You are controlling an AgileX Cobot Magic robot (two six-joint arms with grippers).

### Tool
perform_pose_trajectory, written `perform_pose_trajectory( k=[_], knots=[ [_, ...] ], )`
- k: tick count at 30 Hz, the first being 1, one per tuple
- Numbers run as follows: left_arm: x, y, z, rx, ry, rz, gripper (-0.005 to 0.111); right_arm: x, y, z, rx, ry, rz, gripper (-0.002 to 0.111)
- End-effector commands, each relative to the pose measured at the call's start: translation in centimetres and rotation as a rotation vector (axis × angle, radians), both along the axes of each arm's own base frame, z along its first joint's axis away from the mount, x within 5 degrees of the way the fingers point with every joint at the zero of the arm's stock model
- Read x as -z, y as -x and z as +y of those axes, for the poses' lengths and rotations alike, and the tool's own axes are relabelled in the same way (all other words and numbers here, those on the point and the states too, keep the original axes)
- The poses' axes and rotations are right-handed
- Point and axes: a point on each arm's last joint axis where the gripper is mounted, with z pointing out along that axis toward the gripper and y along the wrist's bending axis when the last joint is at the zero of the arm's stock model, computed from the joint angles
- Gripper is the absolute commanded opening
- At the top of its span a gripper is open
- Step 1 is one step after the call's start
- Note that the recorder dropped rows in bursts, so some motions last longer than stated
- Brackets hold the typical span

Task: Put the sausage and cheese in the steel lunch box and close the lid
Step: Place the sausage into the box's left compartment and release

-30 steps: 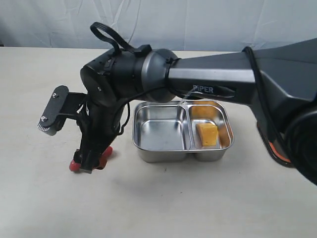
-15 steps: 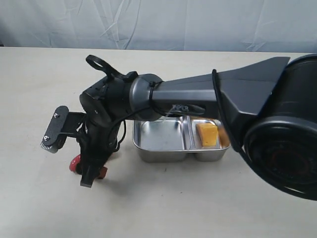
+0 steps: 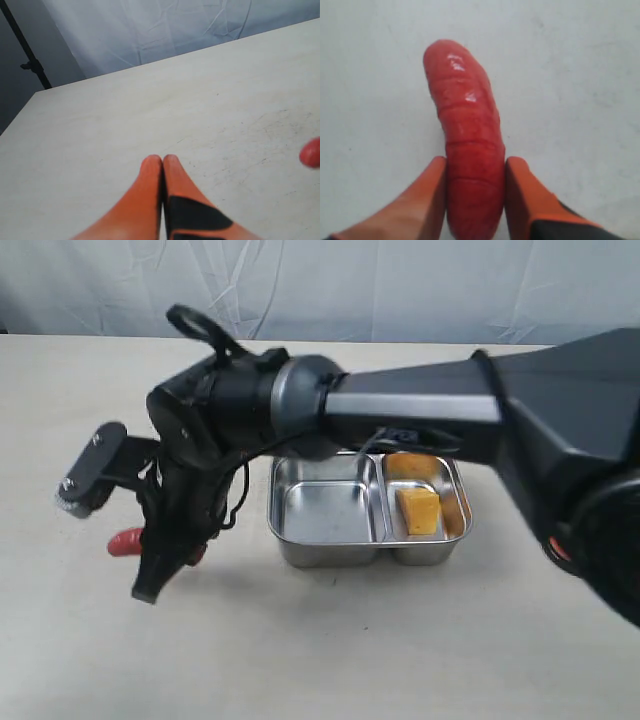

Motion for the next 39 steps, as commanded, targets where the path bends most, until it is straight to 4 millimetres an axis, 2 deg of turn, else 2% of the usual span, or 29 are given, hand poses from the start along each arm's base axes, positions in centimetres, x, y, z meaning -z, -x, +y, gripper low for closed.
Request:
perform_pose_trajectory(
  k=[1, 3, 5, 6, 9, 11, 15, 21, 23, 24, 25, 26, 27, 29, 31, 33, 34, 35, 37, 39],
  knots=[
    [-0.1, 0.0, -0.1, 0.006, 0.005, -0.016, 0.0, -6.3, -0.5, -1.7, 0.188, -0.077, -0.084, -0.001],
    [-0.1, 0.0, -0.1, 0.006, 0.005, -0.016, 0.0, -7.5, -1.7, -3.5, 0.327, -0.03, -0.115, -0.001],
    [-0.1, 0.0, -0.1, 0.006, 0.005, -0.016, 0.0, -7.3, -3.3, -5.5, 0.445, 0.038, -0.122, -0.001],
    [-0.1, 0.0, -0.1, 0.006, 0.005, -0.016, 0.0, -6.7, -4.4, -7.0, 0.509, 0.087, -0.107, -0.001],
    [-0.1, 0.0, -0.1, 0.006, 0.005, -0.016, 0.0, -4.4, -6.5, -9.9, 0.595, 0.132, -0.044, -0.001],
    [-0.1, 0.0, -0.1, 0.006, 0.005, -0.016, 0.0, -2.9, -7.2, -11.2, 0.629, 0.137, -0.006, -0.001],
    [-0.1, 0.0, -0.1, 0.006, 0.005, -0.016, 0.0, -0.7, -7.3, -12.5, 0.66, 0.148, 0.039, -0.001],
    [-0.1, 0.0, -0.1, 0.006, 0.005, -0.016, 0.0, 0.3, -7.2, -12.6, 0.657, 0.14, 0.034, 0.001],
    [-0.1, 0.0, -0.1, 0.006, 0.005, -0.016, 0.0, 0.6, -7.2, -12.6, 0.658, 0.147, 0.035, 0.016],
    [-0.1, 0.0, -0.1, 0.006, 0.005, -0.016, 0.0, 0.9, -7.2, -12.6, 0.658, 0.153, 0.037, 0.033],
    [-0.1, 0.0, -0.1, 0.006, 0.005, -0.016, 0.0, 0.9, -7.2, -12.6, 0.665, 0.156, 0.047, 0.043],
    [-0.1, 0.0, -0.1, 0.006, 0.005, -0.016, 0.0, 1.0, -7.0, -12.8, 0.683, 0.177, 0.061, 0.059],
    [-0.1, 0.0, -0.1, 0.006, 0.005, -0.016, 0.0, 1.0, -6.9, -12.9, 0.691, 0.188, 0.067, 0.062],
    [-0.1, 0.0, -0.1, 0.006, 0.005, -0.016, 0.0, 0.3, -6.7, -13.0, 0.701, 0.182, 0.082, 0.057],
    [-0.1, 0.0, -0.1, 0.006, 0.005, -0.016, 0.0, -2.2, -6.1, -13.5, 0.714, 0.154, 0.089, 0.04],
    [-0.1, 0.0, -0.1, 0.006, 0.005, -0.016, 0.0, -5.2, -5.1, -14.7, 0.723, 0.161, 0.088, 0.03],
    [-0.1, 0.0, -0.1, 0.006, 0.005, -0.016, 0.0, -6.4, -4.7, -15.4, 0.726, 0.174, 0.076, 0.029],
    [-0.1, 0.0, -0.1, 0.006, 0.005, -0.016, 0.0, -7.9, -4.2, -16.4, 0.748, 0.17, 0.033, 0.029],
    [-0.1, 0.0, -0.1, 0.006, 0.005, -0.016, 0.0, -9.5, -3.6, -19.6, 0.871, 0.213, -0.123, 0.029],
    [-0.1, 0.0, -0.1, 0.006, 0.005, -0.016, 0.0, -9.8, -2.9, -22.2, 0.948, 0.255, -0.215, 0.029]
  ],
)
